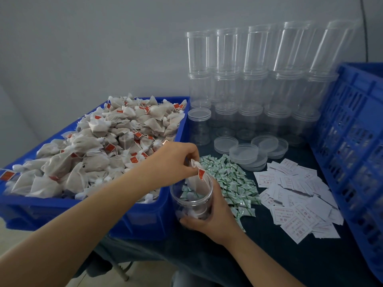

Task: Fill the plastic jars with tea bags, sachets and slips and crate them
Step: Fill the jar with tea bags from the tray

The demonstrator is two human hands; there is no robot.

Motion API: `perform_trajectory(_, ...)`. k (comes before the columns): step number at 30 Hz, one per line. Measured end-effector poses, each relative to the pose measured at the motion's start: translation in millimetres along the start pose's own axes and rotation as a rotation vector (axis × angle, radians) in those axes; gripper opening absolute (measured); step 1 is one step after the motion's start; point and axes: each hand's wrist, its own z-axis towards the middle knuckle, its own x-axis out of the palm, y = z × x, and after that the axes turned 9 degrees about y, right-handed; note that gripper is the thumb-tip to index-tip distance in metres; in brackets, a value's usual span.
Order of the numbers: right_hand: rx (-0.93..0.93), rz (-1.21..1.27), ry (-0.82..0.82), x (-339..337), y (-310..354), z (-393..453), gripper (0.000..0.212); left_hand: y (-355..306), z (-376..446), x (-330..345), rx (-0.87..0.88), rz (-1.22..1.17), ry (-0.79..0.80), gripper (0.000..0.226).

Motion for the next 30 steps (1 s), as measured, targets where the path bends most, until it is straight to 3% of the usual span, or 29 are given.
perform_trajectory(3,-0.014,-0.003,0.004,-0.2,1.8,-0.3,0.098,-0.9,-1.6,9.0,0.025,0.017,-0.007,0.018)
perform_trajectory(9,-0.021,-0.012,0.009,-0.7,2.2,0.7,0.1,-3.0,-9.4,17.3,0.058,0.148,0.137,0.01)
perform_trajectory(16,-0.026,-0.018,0.005,0.1,-0.4,2.1,0.098,-12.2,-3.6,6.1,0.059,0.342,0.58,0.034)
perform_trajectory(19,-0.022,-0.019,0.002,-0.4,-1.3,1.7,0.098,-17.6,2.7,6.7,0.095,0.405,0.715,0.034)
perform_trajectory(30,0.033,-0.033,-0.014,1.0,-6.4,2.2,0.103,-24.5,25.9,15.2,0.02,0.397,0.933,0.026)
